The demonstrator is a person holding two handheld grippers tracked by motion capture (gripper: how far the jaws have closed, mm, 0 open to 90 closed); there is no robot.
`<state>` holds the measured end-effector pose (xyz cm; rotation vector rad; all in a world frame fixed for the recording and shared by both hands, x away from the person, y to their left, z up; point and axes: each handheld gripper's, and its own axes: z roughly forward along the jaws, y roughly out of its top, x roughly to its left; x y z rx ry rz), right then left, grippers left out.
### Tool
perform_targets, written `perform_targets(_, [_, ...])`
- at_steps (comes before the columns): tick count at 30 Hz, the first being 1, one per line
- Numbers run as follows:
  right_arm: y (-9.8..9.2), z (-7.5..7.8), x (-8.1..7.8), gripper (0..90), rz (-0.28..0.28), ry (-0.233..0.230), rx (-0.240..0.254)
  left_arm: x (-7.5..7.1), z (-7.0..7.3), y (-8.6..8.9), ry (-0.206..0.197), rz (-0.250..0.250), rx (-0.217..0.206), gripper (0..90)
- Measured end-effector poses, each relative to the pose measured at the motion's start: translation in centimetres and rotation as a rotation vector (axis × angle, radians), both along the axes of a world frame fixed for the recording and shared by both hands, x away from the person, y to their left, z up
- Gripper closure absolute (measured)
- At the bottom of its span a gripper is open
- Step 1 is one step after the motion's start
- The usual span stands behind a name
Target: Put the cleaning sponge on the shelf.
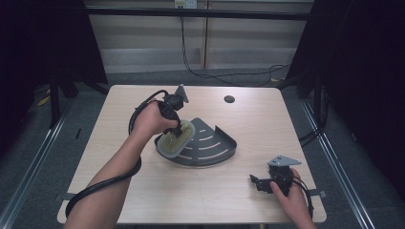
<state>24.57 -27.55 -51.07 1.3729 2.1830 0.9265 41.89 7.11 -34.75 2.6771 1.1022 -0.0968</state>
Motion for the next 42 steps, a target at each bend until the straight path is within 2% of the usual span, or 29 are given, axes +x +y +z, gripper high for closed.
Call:
perform_targets(11, [0.0, 0.0, 0.0, 9.7, 0.001, 0.0, 0.0, 1.1, -1.0, -1.1, -0.009, -0.02, 0.009, 72.3])
perform_targets(15, [0.0, 0.0, 0.0, 9.7, 0.002, -0.003, -0.002, 1.4, -1.3, -1.6, -0.017, -0.042, 0.011, 72.2])
perform_targets(27, [0.0, 0.0, 0.0, 9.7, 0.001, 0.0, 0.0, 2.1, -2.7, -2.6, -0.013, -0.052, 0.007, 72.2])
perform_targets(42, [0.0, 0.0, 0.0, 9.7, 0.0, 0.0, 0.0, 2.9, -4.6, -2.6, -0.004, -0.057, 0.019, 72.1])
